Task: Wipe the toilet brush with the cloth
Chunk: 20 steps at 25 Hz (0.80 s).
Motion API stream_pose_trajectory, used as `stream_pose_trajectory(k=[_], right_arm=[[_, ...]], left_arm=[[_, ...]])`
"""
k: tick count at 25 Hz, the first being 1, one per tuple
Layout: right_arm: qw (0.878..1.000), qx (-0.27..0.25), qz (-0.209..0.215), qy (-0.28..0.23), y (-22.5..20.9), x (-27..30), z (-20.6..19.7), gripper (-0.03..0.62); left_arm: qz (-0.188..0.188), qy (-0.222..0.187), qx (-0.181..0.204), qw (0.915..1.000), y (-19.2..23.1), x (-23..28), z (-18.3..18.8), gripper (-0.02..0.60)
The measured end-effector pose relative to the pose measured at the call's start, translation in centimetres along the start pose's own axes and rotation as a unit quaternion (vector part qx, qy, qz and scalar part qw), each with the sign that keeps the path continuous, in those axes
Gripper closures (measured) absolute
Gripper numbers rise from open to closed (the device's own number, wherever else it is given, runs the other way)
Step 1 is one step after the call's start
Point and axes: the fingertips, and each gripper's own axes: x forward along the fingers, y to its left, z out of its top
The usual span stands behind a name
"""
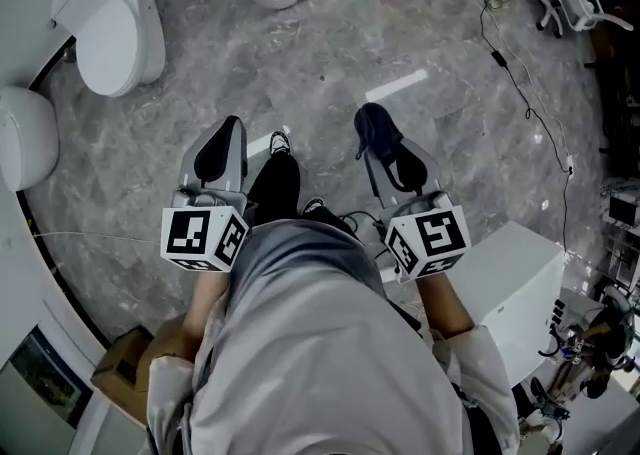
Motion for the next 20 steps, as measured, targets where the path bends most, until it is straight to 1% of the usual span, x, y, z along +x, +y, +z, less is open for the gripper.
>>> stream_pose_trajectory(k=[6,11,15,20], right_arm=[[1.000,0.026,-0.002,-0.002,0.2,5.2,3.3,0.496],[1.000,0.025,0.006,-0.001,1.1,9.0,5.4,0.496],[1.000,0.025,0.010,-0.002,1.2,11.3,6.7,0.496],[1.000,0.024,0.019,0.004,1.2,13.3,7.8,0.496]], left_arm=[[-0.019,-0.013,-0.013,0.9997,3.1,4.5,2.8,0.581],[-0.031,-0.026,-0.015,0.9991,6.0,7.0,5.1,0.581],[-0.033,-0.033,-0.016,0.9988,7.7,8.1,6.2,0.581],[-0.027,-0.035,-0.012,0.9989,9.1,9.1,7.1,0.581]])
